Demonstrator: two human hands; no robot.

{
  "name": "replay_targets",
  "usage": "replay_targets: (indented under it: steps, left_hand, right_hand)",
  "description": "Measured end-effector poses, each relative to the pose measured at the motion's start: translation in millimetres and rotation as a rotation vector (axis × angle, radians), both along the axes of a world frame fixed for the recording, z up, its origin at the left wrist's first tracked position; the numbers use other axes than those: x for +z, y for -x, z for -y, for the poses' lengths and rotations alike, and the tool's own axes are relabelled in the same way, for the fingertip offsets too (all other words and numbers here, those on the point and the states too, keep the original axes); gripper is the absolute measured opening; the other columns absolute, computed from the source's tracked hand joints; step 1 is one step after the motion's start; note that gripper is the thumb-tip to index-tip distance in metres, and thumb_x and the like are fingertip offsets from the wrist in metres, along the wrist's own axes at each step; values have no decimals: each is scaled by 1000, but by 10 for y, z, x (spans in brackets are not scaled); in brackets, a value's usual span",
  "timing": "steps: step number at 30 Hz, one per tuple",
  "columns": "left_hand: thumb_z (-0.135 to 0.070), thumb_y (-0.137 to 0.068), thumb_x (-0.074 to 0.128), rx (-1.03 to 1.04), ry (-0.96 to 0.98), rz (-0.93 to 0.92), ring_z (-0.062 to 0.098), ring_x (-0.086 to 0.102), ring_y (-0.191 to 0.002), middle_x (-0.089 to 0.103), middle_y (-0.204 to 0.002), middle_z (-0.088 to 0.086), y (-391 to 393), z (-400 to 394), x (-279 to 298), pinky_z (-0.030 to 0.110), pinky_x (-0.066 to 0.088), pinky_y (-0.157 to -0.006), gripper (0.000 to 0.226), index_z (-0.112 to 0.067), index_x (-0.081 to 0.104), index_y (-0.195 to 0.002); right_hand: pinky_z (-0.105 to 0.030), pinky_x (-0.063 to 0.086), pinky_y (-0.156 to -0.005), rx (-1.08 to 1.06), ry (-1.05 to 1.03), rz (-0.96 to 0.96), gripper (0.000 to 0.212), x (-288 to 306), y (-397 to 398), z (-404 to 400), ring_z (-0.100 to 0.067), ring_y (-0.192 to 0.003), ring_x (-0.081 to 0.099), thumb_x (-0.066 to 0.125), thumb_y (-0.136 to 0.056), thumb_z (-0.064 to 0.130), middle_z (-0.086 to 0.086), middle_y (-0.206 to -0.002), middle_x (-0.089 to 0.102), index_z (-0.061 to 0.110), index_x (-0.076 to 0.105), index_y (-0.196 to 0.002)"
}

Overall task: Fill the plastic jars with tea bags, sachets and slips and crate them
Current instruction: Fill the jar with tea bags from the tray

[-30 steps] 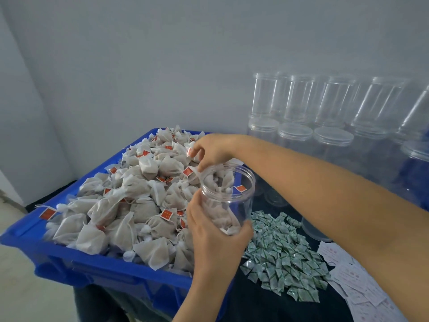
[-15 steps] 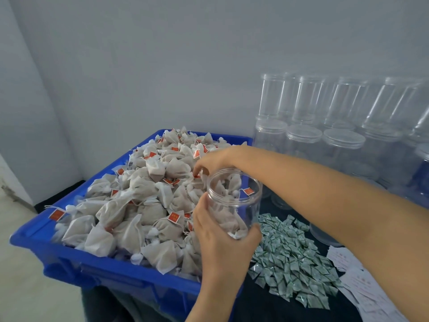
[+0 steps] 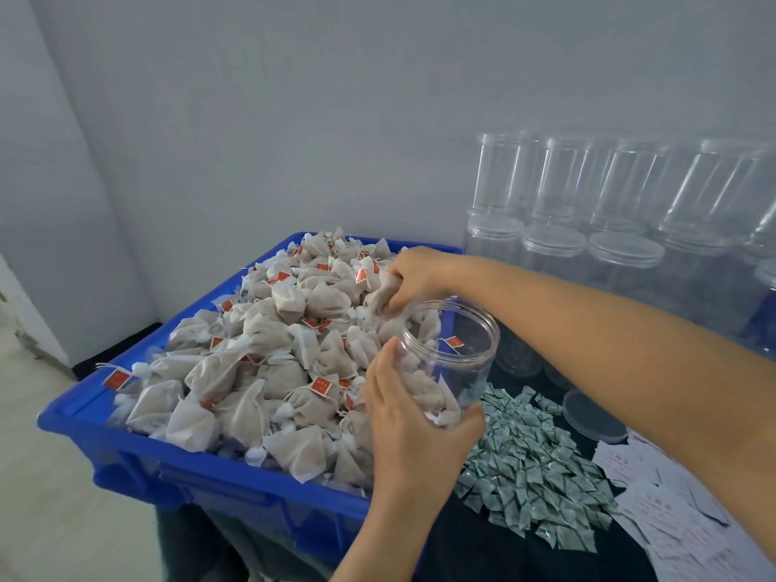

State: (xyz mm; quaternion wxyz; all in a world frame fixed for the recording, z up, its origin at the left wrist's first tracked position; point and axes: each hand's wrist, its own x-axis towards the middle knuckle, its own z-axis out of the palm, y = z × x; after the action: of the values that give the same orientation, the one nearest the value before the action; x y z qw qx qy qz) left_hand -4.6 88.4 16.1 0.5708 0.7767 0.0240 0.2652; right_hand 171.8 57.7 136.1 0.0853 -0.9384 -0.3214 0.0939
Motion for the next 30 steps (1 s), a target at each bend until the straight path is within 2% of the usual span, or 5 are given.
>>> replay_targets:
  steps: [10, 13, 19, 26, 30]
  left_hand:
    - [-39, -61, 81, -25, 84, -12, 6, 34, -128, 29, -135, -20, -22, -14, -26, 41, 38, -108, 100, -45, 17, -138]
    - [-35, -63, 83, -34, 80, -5, -11, 34, -116, 28, -112, -45, -49, -22, -44, 34, 39, -105, 102, -38, 18, -142]
    - [-30, -64, 84, -41, 102, 9, -25, 38, -99, 31, -115, -34, -69, -25, -62, 13, 38, -82, 101, -34, 20, -143]
    - [-31, -64, 84, -33, 110, 8, 6, 38, -125, 30, -138, -11, -48, -23, -32, 37, 40, -106, 101, -41, 19, -140]
    - [-30, -65, 84, -46, 104, -8, -29, 36, -100, 28, -131, -19, -54, -21, -44, 9, 43, -77, 105, -40, 14, -143]
  right_hand:
    - [-11, 44, -51, -8, -525, -108, 14, 726, 413, 400, 3, -55, 57, 82, -80, 28, 11, -70, 67, 24, 70, -84]
    - [-9, 43, -51, 40, -529, -122, 16, 852, 599, 561, 7, -58, 58, 83, -79, 28, 20, -70, 69, 27, 72, -91]
    - [-9, 41, -48, 32, -425, -184, 13, 730, 794, 767, 4, -53, 54, 81, -80, 17, 16, -63, 67, 26, 72, -82]
    - [-22, 36, -54, 38, -65, 81, 16, 590, 956, 688, -7, -55, 46, 81, -80, 28, 8, -60, 56, 20, 67, -77]
    - [-25, 26, -46, 105, 284, 347, 30, 489, 1055, 500, -18, -59, 42, 69, -84, 17, 0, -61, 44, 13, 47, -63]
